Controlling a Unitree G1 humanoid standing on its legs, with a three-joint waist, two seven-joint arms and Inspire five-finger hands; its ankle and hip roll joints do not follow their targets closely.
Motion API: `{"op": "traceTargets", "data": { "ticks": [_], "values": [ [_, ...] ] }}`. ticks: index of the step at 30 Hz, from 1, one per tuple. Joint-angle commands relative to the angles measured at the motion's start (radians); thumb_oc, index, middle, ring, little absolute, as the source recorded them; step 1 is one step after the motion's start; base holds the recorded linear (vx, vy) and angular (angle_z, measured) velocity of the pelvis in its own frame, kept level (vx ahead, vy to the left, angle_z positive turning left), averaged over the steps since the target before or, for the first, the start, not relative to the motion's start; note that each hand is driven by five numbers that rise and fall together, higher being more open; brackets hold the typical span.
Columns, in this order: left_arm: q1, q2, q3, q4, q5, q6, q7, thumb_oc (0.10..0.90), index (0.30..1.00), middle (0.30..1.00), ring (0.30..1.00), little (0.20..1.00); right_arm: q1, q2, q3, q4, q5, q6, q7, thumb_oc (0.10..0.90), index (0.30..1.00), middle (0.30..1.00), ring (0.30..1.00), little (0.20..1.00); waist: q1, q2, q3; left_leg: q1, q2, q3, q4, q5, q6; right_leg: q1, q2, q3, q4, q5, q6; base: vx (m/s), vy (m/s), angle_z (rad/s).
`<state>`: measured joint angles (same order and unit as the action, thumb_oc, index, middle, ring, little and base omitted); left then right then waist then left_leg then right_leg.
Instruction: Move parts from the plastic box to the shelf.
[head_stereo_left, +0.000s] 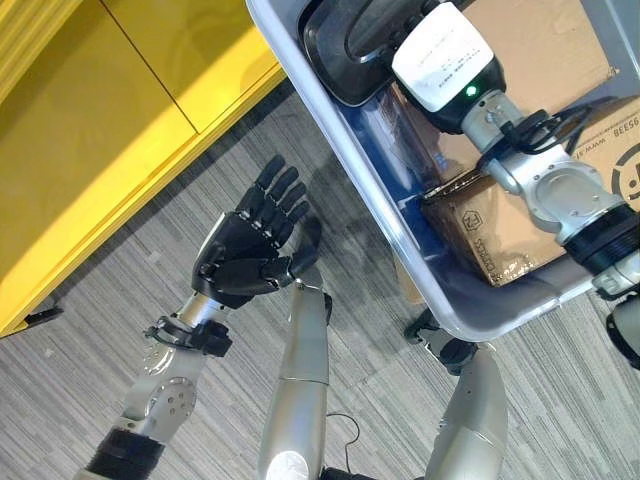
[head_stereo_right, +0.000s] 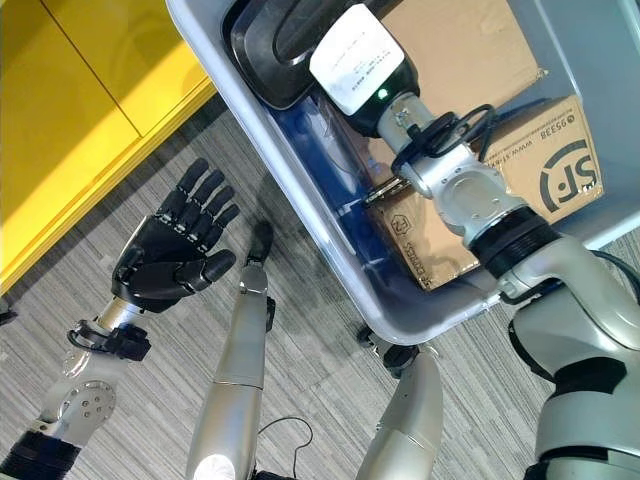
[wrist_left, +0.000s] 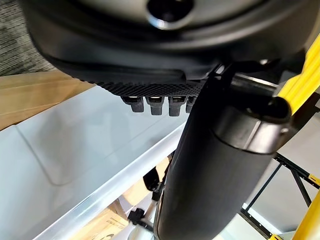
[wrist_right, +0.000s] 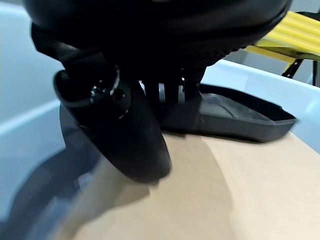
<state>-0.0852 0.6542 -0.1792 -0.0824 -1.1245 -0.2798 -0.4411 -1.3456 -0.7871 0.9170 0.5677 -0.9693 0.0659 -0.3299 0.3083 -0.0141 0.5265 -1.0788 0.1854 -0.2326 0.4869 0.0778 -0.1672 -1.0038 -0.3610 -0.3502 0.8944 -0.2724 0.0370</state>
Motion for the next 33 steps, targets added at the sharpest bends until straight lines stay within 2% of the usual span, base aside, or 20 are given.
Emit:
{"op": "traceTargets", "data": {
  "ticks": [1,8,12,14,16,17,19,21,24,25,26,27,29,33],
  "values": [
    [-0.015,-0.003,-0.007,-0.094,-0.035,-0.05,-0.066,0.9,1.0,1.0,1.0,1.0,0.042,-0.037,0.051,0.154,0.041,0.02,0.009,0.4,0.3,0.3,0.3,0.3,0.035,0.059,-0.006,-0.047,-0.031,0.063,0.141,-0.125,0.107,0.002,0.065,-0.037,-0.081,0.089,0.045,-0.02,-0.007,0.09],
    [-0.017,-0.015,-0.015,-0.091,-0.046,-0.056,-0.08,0.9,1.0,1.0,1.0,1.0,0.065,-0.023,0.029,0.162,-0.002,-0.023,-0.037,0.4,0.3,0.3,0.3,0.3,0.029,0.061,-0.006,0.017,-0.025,0.087,0.091,-0.111,0.103,0.065,0.068,-0.048,-0.132,0.1,0.045,-0.03,0.004,0.0],
    [-0.02,-0.014,-0.015,-0.098,-0.043,-0.055,-0.08,0.9,1.0,1.0,1.0,1.0,0.088,-0.03,0.019,0.144,-0.015,-0.026,-0.058,0.4,0.3,0.3,0.3,0.3,0.024,0.059,-0.006,0.053,-0.024,0.104,0.066,-0.105,0.101,0.098,0.071,-0.051,-0.155,0.105,0.047,-0.01,-0.004,0.02],
    [-0.008,-0.009,-0.009,-0.107,-0.055,-0.049,-0.093,0.9,1.0,1.0,1.0,1.0,0.123,-0.037,-0.001,0.132,-0.023,-0.006,-0.094,0.4,0.3,0.3,0.3,0.3,0.02,0.055,-0.006,0.103,-0.021,0.119,0.045,-0.105,0.096,0.149,0.072,-0.052,-0.191,0.117,0.052,-0.04,-0.015,0.02],
    [0.002,-0.013,-0.005,-0.113,-0.128,0.012,-0.147,0.9,1.0,1.0,1.0,1.0,0.149,-0.033,-0.016,0.127,-0.074,0.012,-0.109,0.4,0.3,0.3,0.3,0.3,0.016,0.051,-0.006,0.162,-0.015,0.138,0.023,-0.108,0.092,0.205,0.076,-0.051,-0.223,0.122,0.055,0.0,0.01,-0.04],
    [0.001,-0.011,0.001,-0.129,-0.1,0.042,-0.159,0.9,1.0,1.0,1.0,1.0,0.169,-0.034,-0.031,0.103,-0.105,0.022,-0.122,0.4,0.3,0.3,0.3,0.3,0.011,0.047,-0.006,0.23,-0.01,0.154,-0.003,-0.109,0.09,0.265,0.079,-0.044,-0.255,0.126,0.059,0.03,0.035,-0.15],
    [0.006,0.016,0.014,-0.157,-0.109,0.052,-0.133,0.9,1.0,1.0,1.0,1.0,0.173,-0.044,-0.061,0.074,-0.103,0.043,-0.14,0.4,0.3,0.3,0.3,0.3,0.016,0.045,-0.006,0.338,-0.009,0.179,-0.035,-0.116,0.087,0.366,0.081,-0.043,-0.296,0.125,0.063,0.06,0.005,-0.23],
    [0.016,0.026,0.026,-0.17,-0.124,0.072,-0.135,0.9,1.0,1.0,1.0,1.0,0.179,-0.053,-0.07,0.062,-0.089,0.052,-0.147,0.4,0.3,0.3,0.3,0.3,0.021,0.043,-0.006,0.378,-0.009,0.185,-0.04,-0.121,0.087,0.406,0.081,-0.046,-0.304,0.124,0.065,0.06,-0.054,-0.07],
    [0.056,0.025,0.063,-0.193,-0.288,0.212,-0.184,0.9,1.0,1.0,1.0,1.0,0.206,-0.086,-0.101,0.014,-0.087,0.067,-0.151,0.4,0.3,0.3,0.3,0.3,0.028,0.039,-0.006,0.477,-0.007,0.203,-0.056,-0.133,0.087,0.508,0.088,-0.051,-0.323,0.113,0.069,0.05,-0.038,0.0],
    [0.067,0.012,0.082,-0.195,-0.299,0.232,-0.197,0.9,1.0,1.0,1.0,1.0,0.212,-0.1,-0.115,-0.009,-0.088,0.068,-0.145,0.4,0.3,0.3,0.3,0.3,0.028,0.037,-0.006,0.498,-0.009,0.209,-0.075,-0.108,0.092,0.534,0.096,-0.061,-0.352,0.133,0.056,0.0,0.0,0.0],
    [0.083,-0.001,0.096,-0.194,-0.247,0.208,-0.221,0.9,1.0,1.0,1.0,1.0,0.229,-0.112,-0.132,-0.036,-0.09,0.069,-0.153,0.4,0.3,0.3,0.3,0.3,0.025,0.034,-0.006,0.553,-0.012,0.218,-0.087,-0.115,0.091,0.589,0.103,-0.058,-0.376,0.13,0.056,-0.03,0.031,-0.09],
    [0.084,-0.002,0.096,-0.195,-0.245,0.209,-0.221,0.9,1.0,1.0,1.0,1.0,0.231,-0.114,-0.135,-0.04,-0.089,0.067,-0.151,0.4,0.3,0.3,0.3,0.3,0.025,0.034,-0.006,0.563,-0.012,0.22,-0.089,-0.115,0.091,0.599,0.103,-0.057,-0.38,0.131,0.057,0.06,0.035,-0.1],
    [0.099,-0.005,0.106,-0.215,-0.272,0.229,-0.238,0.9,1.0,1.0,1.0,1.0,0.269,-0.15,-0.194,-0.103,-0.071,0.057,-0.141,0.4,0.3,0.3,0.3,0.3,0.016,0.033,-0.007,0.678,-0.025,0.239,-0.107,-0.128,0.09,0.714,0.108,-0.043,-0.428,0.129,0.058,0.13,0.099,-0.12],
    [0.125,-0.01,0.116,-0.224,-0.295,0.238,-0.227,0.9,1.0,1.0,1.0,1.0,0.346,-0.18,-0.265,-0.152,-0.042,0.027,-0.117,0.4,0.3,0.3,0.3,0.3,-0.002,0.022,-0.07,0.78,-0.022,0.256,-0.146,-0.134,0.087,0.826,0.126,-0.02,-0.515,0.138,0.061,0.13,0.091,-0.16]
  ]
}}
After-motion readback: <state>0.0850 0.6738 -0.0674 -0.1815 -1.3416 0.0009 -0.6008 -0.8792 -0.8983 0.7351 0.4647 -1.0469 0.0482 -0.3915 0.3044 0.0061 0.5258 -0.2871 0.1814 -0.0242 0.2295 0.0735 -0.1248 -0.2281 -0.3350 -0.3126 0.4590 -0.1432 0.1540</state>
